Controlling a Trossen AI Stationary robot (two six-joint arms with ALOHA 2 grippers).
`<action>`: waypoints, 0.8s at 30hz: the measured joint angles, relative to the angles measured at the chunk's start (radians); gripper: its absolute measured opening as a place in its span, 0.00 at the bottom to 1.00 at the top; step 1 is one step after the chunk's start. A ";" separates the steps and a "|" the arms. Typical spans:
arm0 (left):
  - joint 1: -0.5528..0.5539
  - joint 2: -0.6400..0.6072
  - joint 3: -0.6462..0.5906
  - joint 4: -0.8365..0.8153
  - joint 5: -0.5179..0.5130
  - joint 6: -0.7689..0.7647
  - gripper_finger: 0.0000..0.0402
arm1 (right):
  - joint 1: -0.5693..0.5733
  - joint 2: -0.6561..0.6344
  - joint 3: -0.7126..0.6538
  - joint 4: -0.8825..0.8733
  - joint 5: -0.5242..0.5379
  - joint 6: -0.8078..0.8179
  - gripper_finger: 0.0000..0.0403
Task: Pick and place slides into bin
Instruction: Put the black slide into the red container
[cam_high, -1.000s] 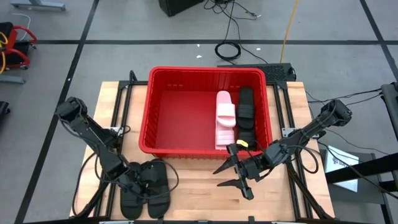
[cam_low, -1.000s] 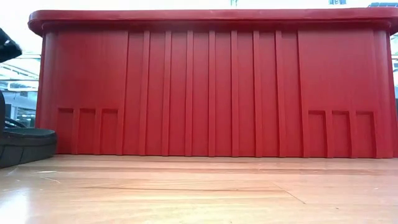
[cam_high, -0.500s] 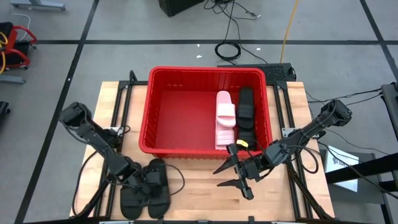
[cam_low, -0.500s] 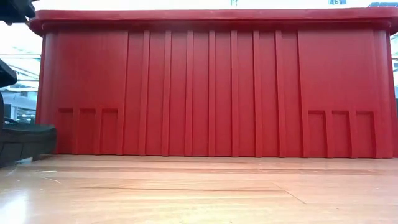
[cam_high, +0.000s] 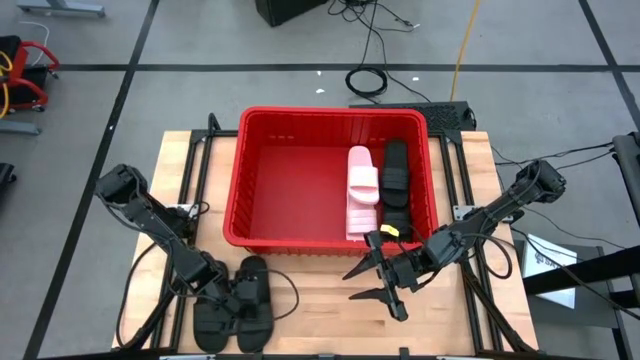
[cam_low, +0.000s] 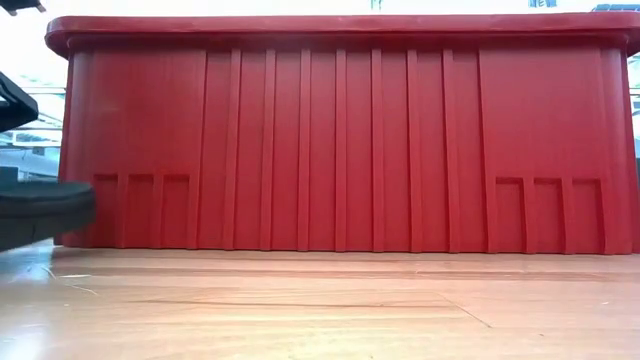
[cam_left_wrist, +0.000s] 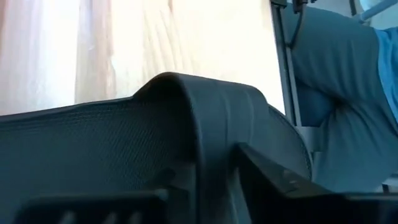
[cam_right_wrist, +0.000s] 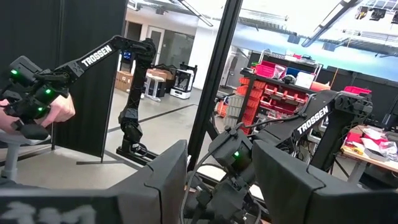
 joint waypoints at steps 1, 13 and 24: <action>0.000 0.000 0.000 0.004 0.006 0.008 0.21 | 0.000 0.000 0.000 0.000 0.000 0.000 0.42; 0.000 0.000 0.000 0.063 0.021 0.120 0.02 | 0.000 0.000 0.000 0.000 0.000 -0.002 0.42; 0.000 0.000 0.000 0.193 0.087 0.255 0.01 | 0.000 0.000 0.000 0.000 0.000 -0.003 0.42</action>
